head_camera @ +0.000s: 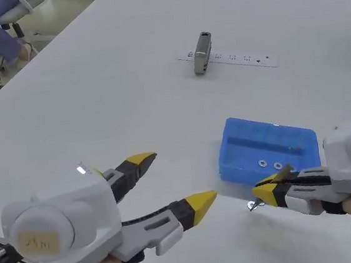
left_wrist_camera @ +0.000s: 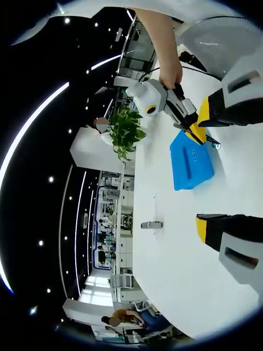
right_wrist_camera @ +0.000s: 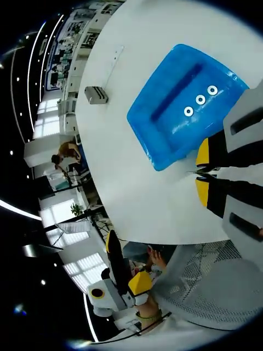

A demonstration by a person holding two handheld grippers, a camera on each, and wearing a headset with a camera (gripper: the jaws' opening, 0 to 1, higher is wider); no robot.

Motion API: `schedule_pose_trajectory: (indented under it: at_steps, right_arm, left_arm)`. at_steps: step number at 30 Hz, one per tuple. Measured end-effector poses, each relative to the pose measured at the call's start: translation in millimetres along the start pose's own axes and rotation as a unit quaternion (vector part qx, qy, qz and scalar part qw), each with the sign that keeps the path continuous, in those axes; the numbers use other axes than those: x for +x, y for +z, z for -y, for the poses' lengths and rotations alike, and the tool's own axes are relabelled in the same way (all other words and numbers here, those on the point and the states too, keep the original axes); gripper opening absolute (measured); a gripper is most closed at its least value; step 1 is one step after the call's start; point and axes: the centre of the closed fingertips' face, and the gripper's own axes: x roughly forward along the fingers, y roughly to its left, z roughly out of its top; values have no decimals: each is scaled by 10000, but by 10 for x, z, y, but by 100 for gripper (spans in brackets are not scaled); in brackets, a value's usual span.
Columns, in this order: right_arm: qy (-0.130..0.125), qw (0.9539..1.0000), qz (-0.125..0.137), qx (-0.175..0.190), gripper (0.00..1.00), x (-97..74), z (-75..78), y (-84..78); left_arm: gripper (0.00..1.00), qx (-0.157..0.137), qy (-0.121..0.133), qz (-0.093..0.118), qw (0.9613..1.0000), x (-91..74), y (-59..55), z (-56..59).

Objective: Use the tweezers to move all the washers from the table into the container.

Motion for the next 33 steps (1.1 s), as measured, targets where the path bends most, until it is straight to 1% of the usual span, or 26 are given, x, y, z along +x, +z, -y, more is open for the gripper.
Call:
schedule_pose_trajectory:
  at_steps: [5, 7, 9, 10, 12, 14, 17, 18, 19, 20, 21, 22, 24, 26, 27, 28, 29, 30, 33]
  right_arm:
    - [-66, 9998, -77, -141, 4, 26, 34, 0]
    - [-34, 9997, -147, -180, 4, 42, 22, -22]
    - [-37, 9992, -250, -309, 4, 47, 3, -56]
    - [-27, 9992, -211, -326, 4, 45, -7, -38]
    - [-7, 9987, -276, -430, 4, 44, -26, -49]
    - [34, 9966, -371, -741, 4, 47, -44, -63]
    - [47, 9913, -523, -1208, 3, 55, -82, -92]
    - [58, 9879, -576, -1436, 3, 62, -112, -103]
    - [40, 9856, -601, -1577, 3, 68, -122, -105]
    - [29, 9822, -659, -1756, 3, 70, -136, -113]
    - [-33, 9811, -670, -1815, 3, 77, -128, -109]
    - [-8, 9816, -663, -1790, 3, 85, -145, -110]
    - [-74, 9809, -641, -1835, 3, 98, -129, -94]
    - [-124, 9821, -633, -1769, 3, 100, -112, -79]
    - [-146, 9834, -599, -1705, 3, 99, -112, -57]
    - [-107, 9872, -412, -1537, 3, 98, -144, 8]
    - [-6, 9904, -242, -1364, 3, 78, -184, 87]
    - [-3, 9914, -166, -1296, 3, 58, -184, 138]
    - [-12, 9915, -72, -1299, 3, -33, -154, 298]
  left_arm:
    - [64, 7, -6, -2, 10000, 3, 5, 16]
    - [64, 3, -2, -1, 10000, 3, 5, 15]
    - [64, -2, 4, -4, 10000, 2, 4, 12]
    - [64, -6, 4, 4, 10000, 1, 4, 7]
    - [64, -11, 5, 4, 10000, 0, -1, 0]
    - [64, -5, -2, -13, 10000, 0, -10, -3]
    - [64, 17, -23, -27, 10000, 2, -16, 4]
    - [64, 23, -24, -38, 10000, 3, -20, 5]
    - [64, 24, -25, -45, 10000, 3, -23, 5]
    - [64, 22, -26, -39, 10000, 3, -19, 7]
    - [64, 21, -25, -34, 10000, 3, -18, 7]
    - [64, 13, -23, -30, 10000, 1, -17, 4]
    - [64, 7, -29, -31, 10000, 1, -16, 8]
    - [64, 13, -52, -29, 10000, 4, -12, 23]
    - [64, 19, -65, -36, 10000, 5, -13, 30]
    - [64, 30, -84, -51, 9999, 7, -17, 38]
    - [64, 42, -91, -57, 9999, 8, -19, 43]
    - [64, 51, -98, -58, 9999, 9, -18, 47]
    - [64, 55, -97, -56, 9999, 8, -14, 50]
